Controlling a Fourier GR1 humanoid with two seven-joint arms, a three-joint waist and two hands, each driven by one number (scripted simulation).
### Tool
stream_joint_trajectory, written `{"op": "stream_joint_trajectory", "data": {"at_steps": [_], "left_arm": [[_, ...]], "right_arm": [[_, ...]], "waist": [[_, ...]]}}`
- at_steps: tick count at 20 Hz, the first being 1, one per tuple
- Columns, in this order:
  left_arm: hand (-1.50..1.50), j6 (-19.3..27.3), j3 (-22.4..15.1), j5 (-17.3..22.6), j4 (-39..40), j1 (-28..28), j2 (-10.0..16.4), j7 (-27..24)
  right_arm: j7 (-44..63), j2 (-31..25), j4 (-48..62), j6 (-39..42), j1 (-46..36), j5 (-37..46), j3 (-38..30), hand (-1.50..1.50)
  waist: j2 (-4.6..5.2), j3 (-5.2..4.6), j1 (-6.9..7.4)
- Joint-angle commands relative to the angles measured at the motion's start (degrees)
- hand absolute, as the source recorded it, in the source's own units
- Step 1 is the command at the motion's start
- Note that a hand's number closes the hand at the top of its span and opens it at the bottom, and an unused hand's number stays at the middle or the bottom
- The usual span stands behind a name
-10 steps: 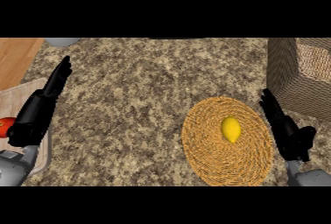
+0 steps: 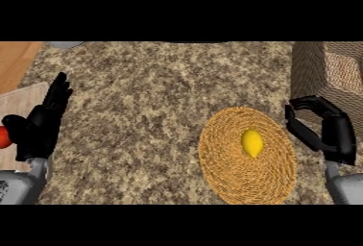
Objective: Pick the lemon from the placemat and place it in the basket
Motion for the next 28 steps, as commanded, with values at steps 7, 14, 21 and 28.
{"op": "stream_joint_trajectory", "data": {"at_steps": [7, 14, 21, 28], "left_arm": [[0.00, -0.18, 1.42, 1.15, 3.90, -0.95, -2.16, 0.42], [0.00, -0.71, 3.06, 1.86, 4.23, -0.28, -1.05, 0.56], [0.00, -1.21, 4.52, 2.71, 5.75, -0.61, -0.77, 1.05], [0.00, -0.66, 3.63, 0.65, 3.67, 0.63, -1.95, 0.82]], "right_arm": [[19.63, 3.99, 9.20, -32.25, -5.63, 27.56, 4.87, -1.50], [43.22, -6.04, 9.00, -10.21, -5.57, 32.46, 11.26, -1.50], [64.02, -11.55, -5.95, 13.88, -9.81, 25.95, 16.19, -1.50], [87.84, -15.52, -29.11, 21.68, -10.13, 21.44, 12.88, -1.50]], "waist": [[-0.26, -0.60, -0.72], [-0.85, -1.08, -1.40], [-1.21, -0.74, -2.22], [-0.71, -0.23, -1.56]]}}
